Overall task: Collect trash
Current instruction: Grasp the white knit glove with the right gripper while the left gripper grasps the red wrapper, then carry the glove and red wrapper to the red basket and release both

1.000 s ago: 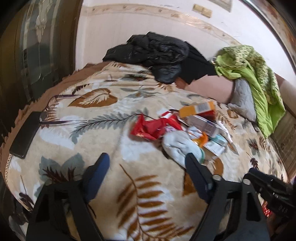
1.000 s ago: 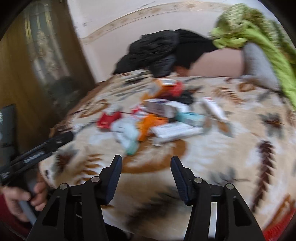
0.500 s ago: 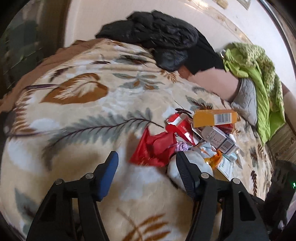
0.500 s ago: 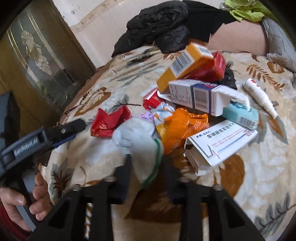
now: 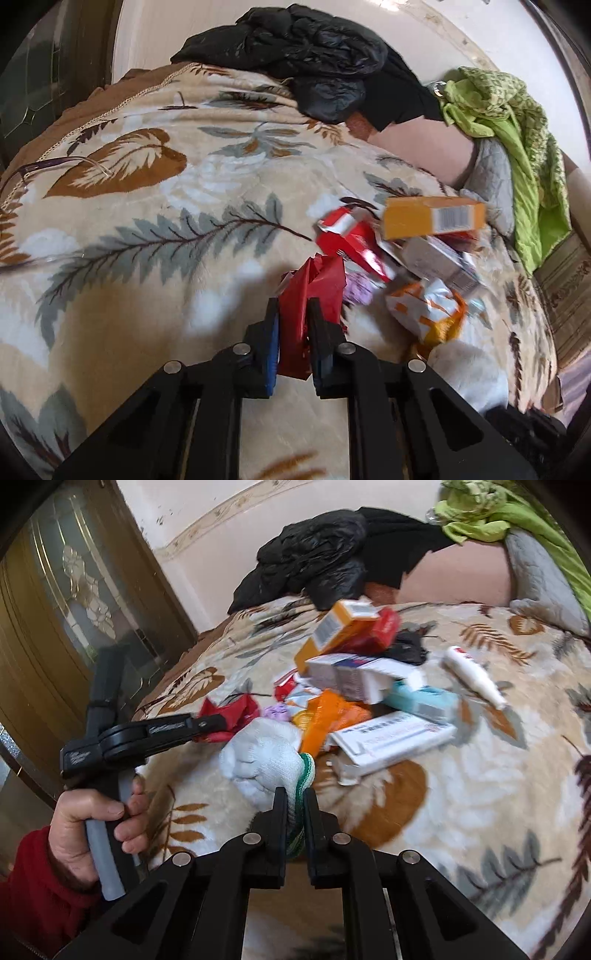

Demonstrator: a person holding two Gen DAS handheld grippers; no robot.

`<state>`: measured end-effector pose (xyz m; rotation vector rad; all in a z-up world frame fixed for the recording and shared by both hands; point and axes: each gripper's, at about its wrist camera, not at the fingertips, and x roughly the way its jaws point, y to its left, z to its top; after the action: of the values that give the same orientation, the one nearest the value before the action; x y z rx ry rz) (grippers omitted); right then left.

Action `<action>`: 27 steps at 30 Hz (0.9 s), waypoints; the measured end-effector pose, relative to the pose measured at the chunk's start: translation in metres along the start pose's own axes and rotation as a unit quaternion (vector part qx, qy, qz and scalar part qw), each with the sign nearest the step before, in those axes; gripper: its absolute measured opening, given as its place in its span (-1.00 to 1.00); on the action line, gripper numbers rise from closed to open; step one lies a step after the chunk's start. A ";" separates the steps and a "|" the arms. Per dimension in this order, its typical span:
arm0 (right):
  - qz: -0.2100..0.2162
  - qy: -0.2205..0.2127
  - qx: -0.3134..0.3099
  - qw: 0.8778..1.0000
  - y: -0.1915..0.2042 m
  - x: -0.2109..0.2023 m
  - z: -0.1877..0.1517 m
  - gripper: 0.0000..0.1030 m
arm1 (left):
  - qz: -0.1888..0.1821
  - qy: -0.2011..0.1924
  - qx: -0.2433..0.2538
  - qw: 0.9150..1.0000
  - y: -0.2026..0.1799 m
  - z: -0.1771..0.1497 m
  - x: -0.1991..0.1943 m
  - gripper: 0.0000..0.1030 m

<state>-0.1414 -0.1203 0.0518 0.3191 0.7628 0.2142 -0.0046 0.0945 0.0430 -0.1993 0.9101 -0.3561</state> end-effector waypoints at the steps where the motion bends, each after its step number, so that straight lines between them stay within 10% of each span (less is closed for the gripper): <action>1: -0.005 -0.007 -0.001 1.000 -0.003 -0.006 -0.001 -0.84 | -0.005 -0.003 0.001 1.000 -0.003 -0.004 -0.007 -0.74; 27: -0.037 -0.050 0.017 0.998 -0.018 -0.048 -0.018 -0.84 | -0.010 -0.062 0.109 0.992 -0.089 -0.077 -0.075 -0.74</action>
<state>-0.1863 -0.1478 0.0639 0.3306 0.6792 0.1158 -0.1280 0.0402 0.0798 -0.0294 0.7422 -0.4528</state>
